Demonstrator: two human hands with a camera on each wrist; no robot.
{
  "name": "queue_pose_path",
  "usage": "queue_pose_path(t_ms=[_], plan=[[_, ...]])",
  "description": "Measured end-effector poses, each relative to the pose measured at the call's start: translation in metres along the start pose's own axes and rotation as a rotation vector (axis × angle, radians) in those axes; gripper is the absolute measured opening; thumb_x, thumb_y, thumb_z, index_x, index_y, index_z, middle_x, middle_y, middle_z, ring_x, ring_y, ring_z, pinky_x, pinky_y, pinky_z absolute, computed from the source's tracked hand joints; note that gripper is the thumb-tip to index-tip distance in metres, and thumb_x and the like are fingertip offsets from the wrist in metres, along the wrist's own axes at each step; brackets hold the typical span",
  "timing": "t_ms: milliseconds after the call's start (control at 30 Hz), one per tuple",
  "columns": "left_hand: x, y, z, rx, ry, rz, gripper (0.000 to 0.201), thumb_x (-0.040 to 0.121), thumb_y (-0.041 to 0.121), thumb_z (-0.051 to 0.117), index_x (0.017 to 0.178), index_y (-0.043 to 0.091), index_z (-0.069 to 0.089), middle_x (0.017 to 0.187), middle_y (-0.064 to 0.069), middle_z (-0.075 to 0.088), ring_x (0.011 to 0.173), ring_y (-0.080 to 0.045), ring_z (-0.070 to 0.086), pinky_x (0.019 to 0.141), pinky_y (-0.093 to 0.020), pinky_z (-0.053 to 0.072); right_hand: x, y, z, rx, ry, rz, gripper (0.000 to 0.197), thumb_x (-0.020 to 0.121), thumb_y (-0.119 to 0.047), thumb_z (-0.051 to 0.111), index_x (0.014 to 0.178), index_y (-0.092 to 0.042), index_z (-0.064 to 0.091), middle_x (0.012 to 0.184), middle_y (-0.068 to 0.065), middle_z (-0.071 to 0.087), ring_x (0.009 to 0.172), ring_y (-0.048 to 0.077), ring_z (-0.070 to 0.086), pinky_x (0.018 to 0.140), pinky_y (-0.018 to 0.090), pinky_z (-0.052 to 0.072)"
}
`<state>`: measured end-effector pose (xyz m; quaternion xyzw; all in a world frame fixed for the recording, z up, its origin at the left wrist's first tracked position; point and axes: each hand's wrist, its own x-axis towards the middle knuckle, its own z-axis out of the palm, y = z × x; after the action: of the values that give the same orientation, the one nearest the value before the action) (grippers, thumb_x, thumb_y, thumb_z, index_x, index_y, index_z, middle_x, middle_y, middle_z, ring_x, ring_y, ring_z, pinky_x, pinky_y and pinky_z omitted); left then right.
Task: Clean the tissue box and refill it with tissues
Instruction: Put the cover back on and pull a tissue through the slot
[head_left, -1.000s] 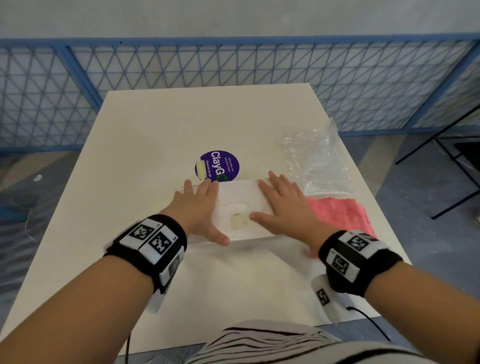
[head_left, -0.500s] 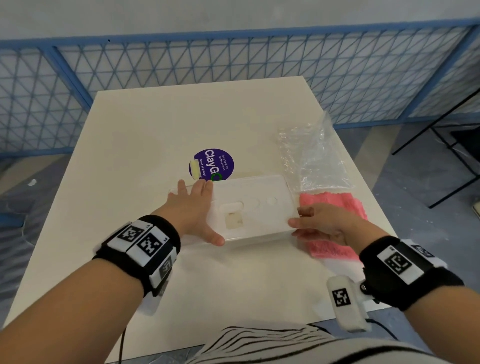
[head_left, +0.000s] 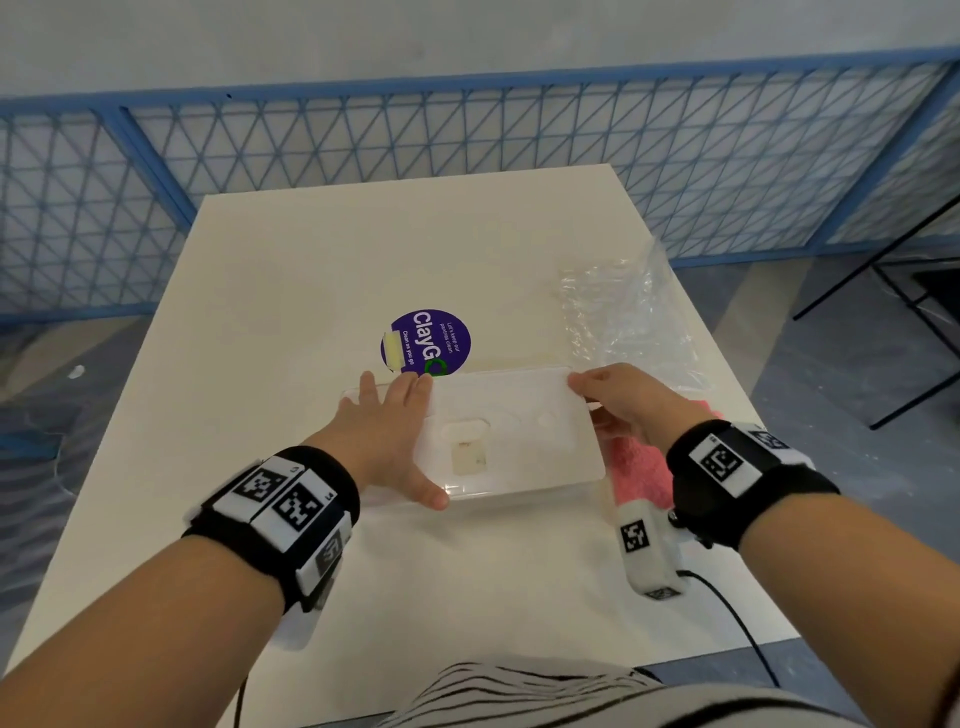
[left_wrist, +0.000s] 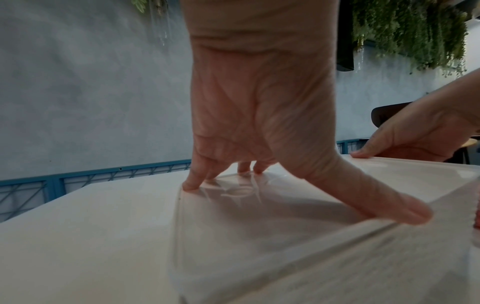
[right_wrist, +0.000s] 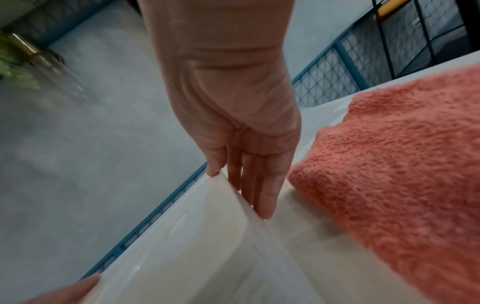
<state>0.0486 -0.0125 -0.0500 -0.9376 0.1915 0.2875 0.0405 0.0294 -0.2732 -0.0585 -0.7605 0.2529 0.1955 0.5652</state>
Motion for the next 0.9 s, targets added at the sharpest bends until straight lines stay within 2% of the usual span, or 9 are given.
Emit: queue_pose_path(t_ms=[100, 200, 333, 433, 500, 600, 700, 800, 900], plan=[[0.0, 0.003, -0.001, -0.01, -0.005, -0.022, 0.141, 0.049, 0.073, 0.074, 0.15, 0.019, -0.01, 0.158, 0.003, -0.004, 0.143, -0.044, -0.007, 0.112, -0.058, 0.017, 0.004, -0.002, 0.011, -0.213, 0.145, -0.112, 0.03, 0.1, -0.024, 0.044, 0.1, -0.001, 0.062, 0.091, 0.011, 0.06, 0.078, 0.026, 0.058, 0.062, 0.028, 0.046], [-0.003, 0.005, -0.004, -0.013, -0.004, -0.036, 0.14, 0.051, 0.074, 0.073, 0.15, 0.019, -0.009, 0.158, 0.002, -0.002, 0.143, -0.045, -0.005, 0.112, -0.056, 0.022, 0.008, -0.001, 0.014, -0.363, 0.156, -0.146, 0.036, 0.101, -0.027, 0.038, 0.123, -0.002, 0.054, 0.119, 0.015, 0.057, 0.106, 0.03, 0.054, 0.087, 0.033, 0.042], [-0.005, 0.01, 0.002, -0.036, 0.062, -0.191, 0.143, 0.046, 0.092, 0.052, 0.151, 0.012, -0.003, 0.152, -0.006, 0.016, 0.13, -0.042, 0.032, 0.101, -0.047, 0.04, -0.002, 0.014, 0.014, -0.342, 0.229, -0.227, 0.059, 0.098, -0.035, 0.047, 0.148, -0.013, 0.024, 0.147, 0.016, 0.033, 0.132, 0.031, 0.04, 0.107, 0.038, 0.031], [-0.012, 0.015, 0.011, -0.065, 0.072, -0.386, 0.145, 0.048, 0.098, 0.036, 0.149, 0.0, 0.002, 0.148, -0.016, 0.023, 0.121, -0.038, 0.046, 0.097, -0.046, 0.043, -0.02, 0.025, 0.025, -0.316, 0.213, -0.248, 0.064, 0.094, -0.036, 0.053, 0.147, -0.014, 0.024, 0.141, 0.016, 0.036, 0.12, 0.031, 0.05, 0.101, 0.039, 0.041], [-0.019, 0.021, 0.012, -0.08, 0.078, -0.43, 0.133, 0.057, 0.094, 0.037, 0.145, -0.004, 0.015, 0.141, -0.016, 0.034, 0.116, -0.034, 0.053, 0.093, -0.04, 0.046, -0.033, 0.03, 0.036, -0.162, 0.004, -0.134, 0.063, 0.094, -0.039, 0.055, 0.145, -0.014, 0.027, 0.13, 0.013, 0.049, 0.105, 0.029, 0.061, 0.09, 0.037, 0.051], [-0.028, 0.027, 0.004, -0.044, 0.104, -0.396, 0.09, 0.079, 0.077, 0.039, 0.13, 0.002, 0.036, 0.116, -0.007, 0.053, 0.102, -0.027, 0.059, 0.073, -0.029, 0.038, -0.04, 0.035, 0.054, 0.109, -0.276, 0.002, 0.055, 0.094, -0.035, 0.057, 0.14, -0.012, 0.037, 0.12, 0.013, 0.058, 0.084, 0.024, 0.065, 0.076, 0.033, 0.054], [-0.029, 0.02, 0.001, -0.175, 0.088, -0.349, 0.043, 0.097, 0.045, 0.033, 0.115, 0.007, 0.044, 0.078, 0.0, 0.048, 0.081, -0.026, 0.052, 0.068, -0.029, 0.033, -0.035, 0.034, 0.057, 0.11, -0.259, -0.019, 0.045, 0.093, -0.03, 0.059, 0.132, -0.011, 0.046, 0.122, 0.014, 0.062, 0.087, 0.025, 0.066, 0.078, 0.035, 0.056], [-0.021, 0.004, 0.006, -0.439, 0.083, -0.317, 0.022, 0.099, 0.024, 0.034, 0.102, 0.007, 0.048, 0.076, -0.005, 0.053, 0.065, -0.025, 0.057, 0.062, -0.03, 0.045, -0.033, 0.03, 0.047, 0.13, -0.28, -0.001, 0.032, 0.091, -0.025, 0.063, 0.119, -0.011, 0.055, 0.124, 0.016, 0.062, 0.084, 0.025, 0.066, 0.071, 0.032, 0.059], [-0.017, -0.009, 0.011, -0.799, 0.038, -0.289, 0.015, 0.097, 0.013, 0.043, 0.088, 0.006, 0.052, 0.085, -0.015, 0.062, 0.065, -0.033, 0.067, 0.074, -0.043, 0.058, -0.033, 0.024, 0.042, 0.107, -0.3, 0.041, 0.026, 0.09, -0.02, 0.064, 0.114, -0.011, 0.057, 0.125, 0.02, 0.06, 0.073, 0.023, 0.066, 0.063, 0.03, 0.061]])
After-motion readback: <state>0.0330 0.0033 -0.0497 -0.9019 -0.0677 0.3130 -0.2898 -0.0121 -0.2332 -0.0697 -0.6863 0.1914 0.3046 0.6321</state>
